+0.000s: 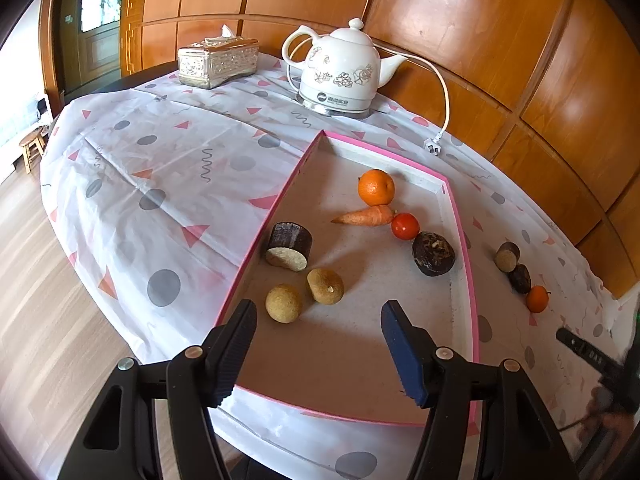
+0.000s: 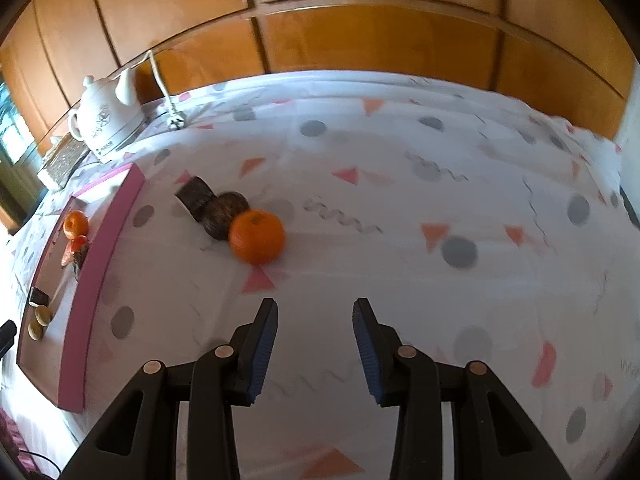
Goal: Organize fruits
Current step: 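Move the right gripper to the small orange beside the dark fruit, then grasp the small orange with the right gripper and lift it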
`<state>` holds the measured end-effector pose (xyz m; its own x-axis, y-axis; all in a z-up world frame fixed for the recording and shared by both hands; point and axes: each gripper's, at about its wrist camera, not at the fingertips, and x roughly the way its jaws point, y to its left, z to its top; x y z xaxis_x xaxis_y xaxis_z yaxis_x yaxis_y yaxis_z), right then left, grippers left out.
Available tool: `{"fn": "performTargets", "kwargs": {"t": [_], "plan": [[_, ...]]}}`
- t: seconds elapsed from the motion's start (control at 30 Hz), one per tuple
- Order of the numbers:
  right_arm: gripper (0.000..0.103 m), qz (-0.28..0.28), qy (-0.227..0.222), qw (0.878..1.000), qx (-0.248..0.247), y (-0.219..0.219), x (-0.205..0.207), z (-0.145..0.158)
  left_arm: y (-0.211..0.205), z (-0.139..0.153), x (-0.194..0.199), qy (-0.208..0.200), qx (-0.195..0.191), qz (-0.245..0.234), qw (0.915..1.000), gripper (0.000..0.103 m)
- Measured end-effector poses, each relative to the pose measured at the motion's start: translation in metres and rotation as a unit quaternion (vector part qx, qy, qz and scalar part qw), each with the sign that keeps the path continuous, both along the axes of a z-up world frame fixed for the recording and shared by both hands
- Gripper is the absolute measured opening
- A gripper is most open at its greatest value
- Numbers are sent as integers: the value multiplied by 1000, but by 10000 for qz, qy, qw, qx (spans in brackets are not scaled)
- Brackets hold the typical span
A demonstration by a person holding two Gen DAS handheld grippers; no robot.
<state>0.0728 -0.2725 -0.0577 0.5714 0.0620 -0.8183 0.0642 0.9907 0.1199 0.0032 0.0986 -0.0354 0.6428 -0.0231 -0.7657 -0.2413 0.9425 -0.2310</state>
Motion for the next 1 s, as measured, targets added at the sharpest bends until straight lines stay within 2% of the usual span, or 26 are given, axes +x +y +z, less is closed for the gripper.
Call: {"fn": "performTargets", "kwargs": {"t": [0.33, 0.63, 0.8, 1.0], "plan": [[39, 502, 15, 9985, -200, 32, 34, 3, 6, 2, -3, -37, 0, 97, 9999, 65], [39, 637, 218, 9969, -403, 39, 59, -8, 12, 2, -5, -57, -5, 180, 9998, 67], [42, 653, 220, 9964, -485, 41, 67, -11, 15, 2, -6, -39, -7, 231, 9997, 68], [40, 713, 228, 9956, -557, 41, 71, -15, 17, 0, -7, -23, -21, 262, 9997, 68]]}}
